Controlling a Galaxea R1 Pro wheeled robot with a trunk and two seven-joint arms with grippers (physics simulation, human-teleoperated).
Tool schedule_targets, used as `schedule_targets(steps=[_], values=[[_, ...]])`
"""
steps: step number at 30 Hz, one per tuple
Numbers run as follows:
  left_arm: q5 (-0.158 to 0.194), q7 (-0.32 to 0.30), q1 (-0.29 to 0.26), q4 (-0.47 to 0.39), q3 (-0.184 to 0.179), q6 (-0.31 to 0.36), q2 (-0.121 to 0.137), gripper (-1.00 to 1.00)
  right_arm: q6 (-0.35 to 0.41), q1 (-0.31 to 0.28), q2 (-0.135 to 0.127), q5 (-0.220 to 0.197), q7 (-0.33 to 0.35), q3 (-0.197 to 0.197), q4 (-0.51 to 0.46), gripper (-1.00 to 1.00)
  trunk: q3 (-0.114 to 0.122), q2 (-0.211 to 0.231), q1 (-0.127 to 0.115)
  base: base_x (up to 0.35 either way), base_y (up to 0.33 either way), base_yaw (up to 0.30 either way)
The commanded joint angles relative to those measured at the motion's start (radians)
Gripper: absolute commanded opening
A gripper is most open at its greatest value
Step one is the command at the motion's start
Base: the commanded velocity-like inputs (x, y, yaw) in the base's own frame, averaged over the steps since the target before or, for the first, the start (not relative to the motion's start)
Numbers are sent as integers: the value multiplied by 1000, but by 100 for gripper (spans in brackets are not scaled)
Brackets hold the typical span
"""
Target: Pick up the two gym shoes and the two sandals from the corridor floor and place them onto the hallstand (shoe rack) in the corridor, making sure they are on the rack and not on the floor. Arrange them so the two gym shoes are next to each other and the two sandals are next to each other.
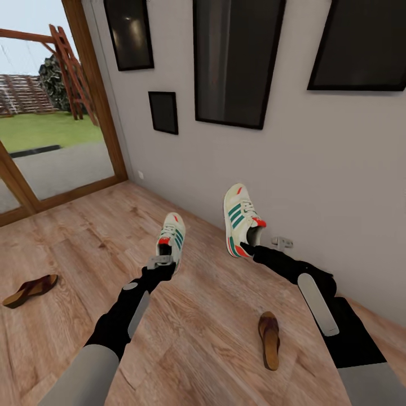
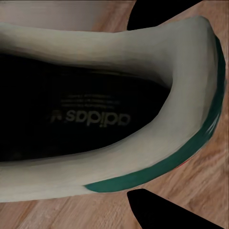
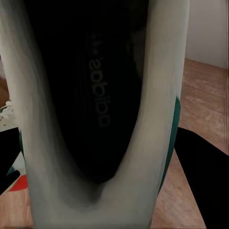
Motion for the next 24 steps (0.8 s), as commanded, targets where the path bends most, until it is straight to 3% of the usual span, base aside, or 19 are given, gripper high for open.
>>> schedule_targets(steps=[1, 9, 24], values=[[12, -1, 0, -2, 0, 7, 0, -100, 4, -1, 0, 1, 2, 1, 0, -100, 0, 0, -1, -322, 99, -221], [15, 0, 0, -2, 0, 7, 1, -100, 4, -1, 0, 1, 3, 0, 0, -100, 6, 0, -1, -294, 89, -242], [14, 0, 0, -2, -1, 7, 1, -100, 4, -1, 0, 1, 3, 0, 0, -100, 14, -14, 7, -14, 4, -251]])
